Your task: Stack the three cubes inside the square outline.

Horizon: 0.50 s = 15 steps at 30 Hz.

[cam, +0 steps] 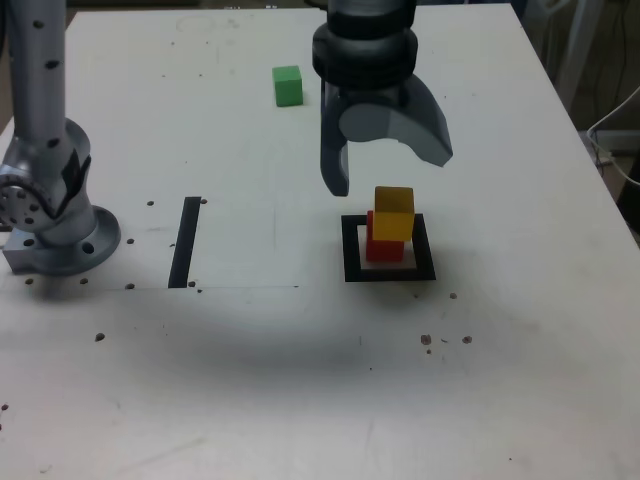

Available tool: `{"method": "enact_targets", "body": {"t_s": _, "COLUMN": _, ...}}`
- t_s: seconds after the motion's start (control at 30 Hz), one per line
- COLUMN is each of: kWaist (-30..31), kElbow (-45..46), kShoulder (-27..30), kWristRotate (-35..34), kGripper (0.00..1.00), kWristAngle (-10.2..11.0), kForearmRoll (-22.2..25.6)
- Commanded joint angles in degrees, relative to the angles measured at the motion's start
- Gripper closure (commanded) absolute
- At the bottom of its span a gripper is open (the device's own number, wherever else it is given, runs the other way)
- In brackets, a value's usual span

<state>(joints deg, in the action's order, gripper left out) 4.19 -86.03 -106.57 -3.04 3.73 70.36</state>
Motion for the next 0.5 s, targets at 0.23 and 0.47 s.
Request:
{"method": "enact_targets", "body": {"t_s": 0.23, "kWaist": -9.7, "kElbow": -0.6, "kShoulder": 4.4, "kWristRotate": 12.0, "kGripper": 0.01, "kWristAngle": -1.0, "kForearmRoll": 3.4}}
{"method": "enact_targets", "body": {"t_s": 0.47, "kWaist": -20.3, "kElbow": -1.7, "kShoulder": 3.7, "kWristRotate": 19.5, "kGripper": 0.01, "kWristAngle": 0.2, "kForearmRoll": 4.2}}
